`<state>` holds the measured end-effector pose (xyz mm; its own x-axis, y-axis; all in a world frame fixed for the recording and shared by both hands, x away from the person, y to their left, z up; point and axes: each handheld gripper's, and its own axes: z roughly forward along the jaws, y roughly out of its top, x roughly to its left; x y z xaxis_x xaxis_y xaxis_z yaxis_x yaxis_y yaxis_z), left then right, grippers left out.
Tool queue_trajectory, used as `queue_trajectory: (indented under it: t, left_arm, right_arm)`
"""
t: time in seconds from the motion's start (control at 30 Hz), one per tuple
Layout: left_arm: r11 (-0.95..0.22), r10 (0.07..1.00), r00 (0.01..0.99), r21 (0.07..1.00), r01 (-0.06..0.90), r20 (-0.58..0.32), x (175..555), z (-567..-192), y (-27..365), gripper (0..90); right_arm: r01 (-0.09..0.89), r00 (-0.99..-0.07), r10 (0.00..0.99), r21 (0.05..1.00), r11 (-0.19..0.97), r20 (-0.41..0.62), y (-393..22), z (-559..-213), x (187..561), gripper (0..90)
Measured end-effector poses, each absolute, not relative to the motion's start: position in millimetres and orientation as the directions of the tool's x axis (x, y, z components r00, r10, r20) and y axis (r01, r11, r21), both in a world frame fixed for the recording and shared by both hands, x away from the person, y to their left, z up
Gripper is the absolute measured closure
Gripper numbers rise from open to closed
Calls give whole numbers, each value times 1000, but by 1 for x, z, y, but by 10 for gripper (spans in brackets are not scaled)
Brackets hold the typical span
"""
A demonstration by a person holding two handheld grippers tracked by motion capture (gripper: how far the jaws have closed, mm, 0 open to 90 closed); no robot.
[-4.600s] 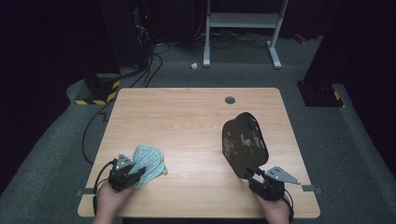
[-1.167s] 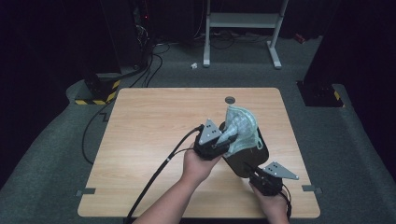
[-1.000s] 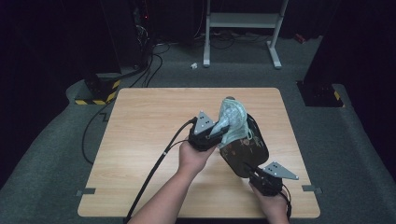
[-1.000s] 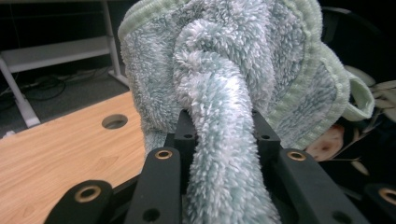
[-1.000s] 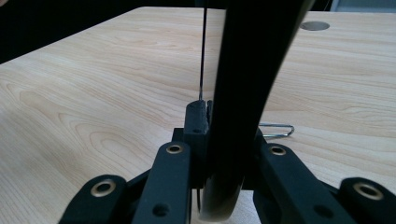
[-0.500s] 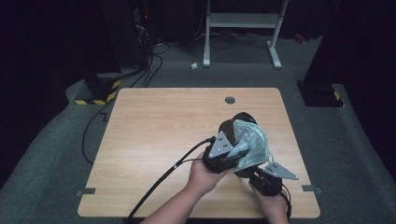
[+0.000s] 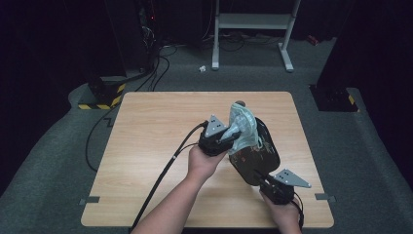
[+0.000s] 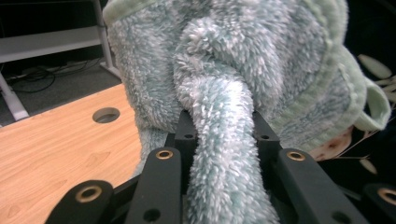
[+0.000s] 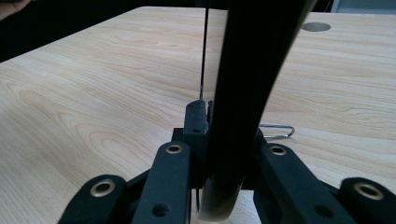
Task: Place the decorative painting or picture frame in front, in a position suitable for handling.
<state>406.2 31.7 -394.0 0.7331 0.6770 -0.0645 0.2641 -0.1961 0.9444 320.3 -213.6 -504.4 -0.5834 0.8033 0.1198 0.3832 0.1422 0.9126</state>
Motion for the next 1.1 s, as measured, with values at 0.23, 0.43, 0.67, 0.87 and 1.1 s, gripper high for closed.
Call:
queue_trajectory:
  t: [0.23, 0.43, 0.67, 0.87, 1.1]
  left_arm:
    - [-192, 608, 792, 958, 211, -53, 383, -384, 14, 712]
    - [-194, 585, 811, 967, 165, -21, 372, -373, 2, 709]
    - [-168, 666, 745, 967, 192, -32, 406, -363, 21, 710]
    - [-160, 687, 725, 963, 217, -50, 417, -361, 28, 710]
    - [-189, 587, 809, 973, 130, 6, 374, -364, -4, 709]
  right_arm:
    - [383, -582, 805, 913, 144, 118, -213, -504, 320, 792]
    - [384, -583, 804, 912, 145, 118, -214, -505, 320, 791]
    - [381, -584, 804, 913, 147, 115, -213, -504, 320, 791]
    - [381, -586, 802, 913, 147, 115, -213, -504, 320, 791]
    - [385, -584, 803, 911, 149, 115, -214, -505, 320, 788]
